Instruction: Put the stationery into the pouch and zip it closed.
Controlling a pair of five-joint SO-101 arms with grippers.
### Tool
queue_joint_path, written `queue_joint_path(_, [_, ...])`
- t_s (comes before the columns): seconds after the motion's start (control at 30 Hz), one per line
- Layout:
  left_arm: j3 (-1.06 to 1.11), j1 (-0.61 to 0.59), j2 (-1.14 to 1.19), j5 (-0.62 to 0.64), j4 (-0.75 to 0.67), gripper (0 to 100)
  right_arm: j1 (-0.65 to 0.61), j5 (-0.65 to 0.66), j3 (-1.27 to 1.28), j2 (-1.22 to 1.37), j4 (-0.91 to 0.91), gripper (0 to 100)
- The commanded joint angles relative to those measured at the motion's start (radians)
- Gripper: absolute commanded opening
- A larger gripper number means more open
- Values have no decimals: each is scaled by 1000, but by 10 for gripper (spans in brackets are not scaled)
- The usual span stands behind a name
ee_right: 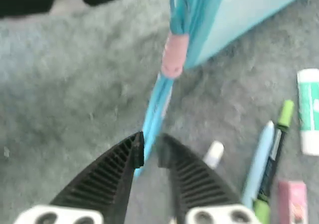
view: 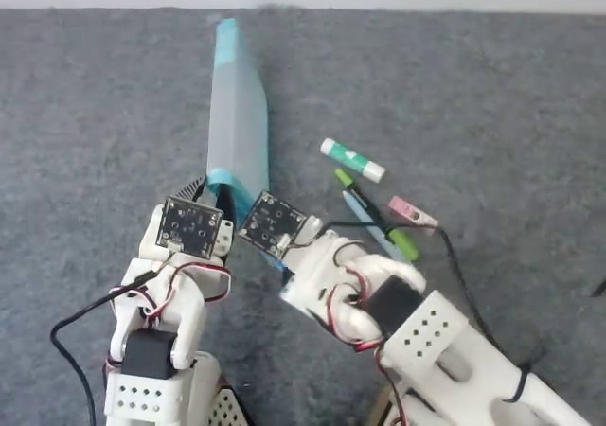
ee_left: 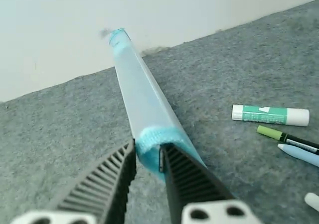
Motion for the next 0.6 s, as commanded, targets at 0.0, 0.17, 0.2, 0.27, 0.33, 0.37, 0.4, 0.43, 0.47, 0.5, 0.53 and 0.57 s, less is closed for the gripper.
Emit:
queue_joint_path(0.0, [-12,-2,-11,0,-41,72,-45,-64,8,-30,-150,222])
queue_joint_path(0.17, [-28,-2,-8,2,-38,72,-47,-75,5,53,-257,244])
queue_joint_path(0.2, [-31,-2,-8,8,-38,72,-47,-75,5,82,-283,244])
queue_joint_path(0.27, [-31,-21,-8,23,-40,72,-45,-75,5,140,-337,235])
queue_joint_path(0.33, [-31,-48,-8,23,-41,72,-44,-75,5,183,-387,206])
queue_joint_path(0.37, [-35,-57,-8,23,-41,72,-44,-75,5,205,-415,190])
queue_joint_path(0.4, [-39,-60,-9,23,-41,72,-44,-75,5,223,-446,175])
queue_joint_path(0.43, [-44,-60,-8,23,-38,72,-44,-75,5,242,-473,160])
queue_joint_path(0.47, [-47,-60,-8,23,-37,72,-42,-77,5,255,-492,147])
queue_joint_path(0.5, [-47,-60,-8,25,-37,72,-38,-77,5,266,-503,137])
queue_joint_path(0.53, [-47,-60,-8,25,-35,72,-31,-77,5,278,-507,131])
queue_joint_path(0.57, [-47,-60,-8,25,-35,72,-25,-78,3,291,-512,130])
